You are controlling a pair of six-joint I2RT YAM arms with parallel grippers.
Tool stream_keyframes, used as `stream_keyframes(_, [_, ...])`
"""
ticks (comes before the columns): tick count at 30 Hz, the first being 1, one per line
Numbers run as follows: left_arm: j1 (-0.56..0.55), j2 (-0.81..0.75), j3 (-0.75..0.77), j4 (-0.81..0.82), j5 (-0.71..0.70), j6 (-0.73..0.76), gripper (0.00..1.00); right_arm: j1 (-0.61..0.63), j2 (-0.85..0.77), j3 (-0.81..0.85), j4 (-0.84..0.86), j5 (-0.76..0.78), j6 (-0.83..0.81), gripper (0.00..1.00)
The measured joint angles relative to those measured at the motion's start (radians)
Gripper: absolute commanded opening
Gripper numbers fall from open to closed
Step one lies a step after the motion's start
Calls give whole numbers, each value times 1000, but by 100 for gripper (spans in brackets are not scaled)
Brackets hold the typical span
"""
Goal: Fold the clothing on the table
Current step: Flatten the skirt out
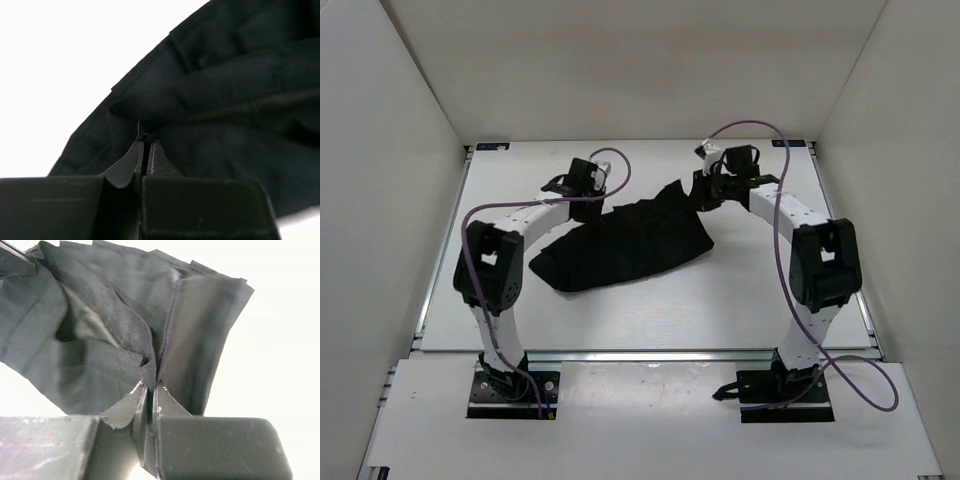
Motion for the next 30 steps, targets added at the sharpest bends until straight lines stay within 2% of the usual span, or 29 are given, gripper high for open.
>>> stream_keyframes(5, [76, -222, -50, 39, 135, -8, 0, -54, -178, -57, 24, -30, 14, 0])
stream_keyframes(10, [207, -520, -99, 133, 291, -94, 0, -150, -465, -179, 113, -107, 64, 1])
stream_keyframes(15, [205, -735, -104, 206, 373, -172, 0, -199, -637, -201, 138, -167, 108, 0])
stream_keyframes(17, [201, -780, -98, 217, 396, -196, 0, -204, -674, -201, 138, -171, 112, 0])
stream_keyframes(19, [201, -804, -93, 226, 415, -219, 0, -205, -701, -203, 138, -176, 123, 14])
stream_keyframes(21, [202, -814, -92, 226, 425, -234, 0, -208, -730, -217, 145, -180, 133, 10])
stream_keyframes(22, [202, -814, -92, 224, 428, -240, 0, -213, -744, -227, 145, -185, 135, 13])
stream_keyframes(24, [202, -813, -92, 216, 431, -249, 0, -220, -762, -235, 146, -194, 145, 0])
stream_keyframes(30, [202, -823, -97, 202, 441, -269, 0, -226, -777, -250, 171, -207, 172, 0])
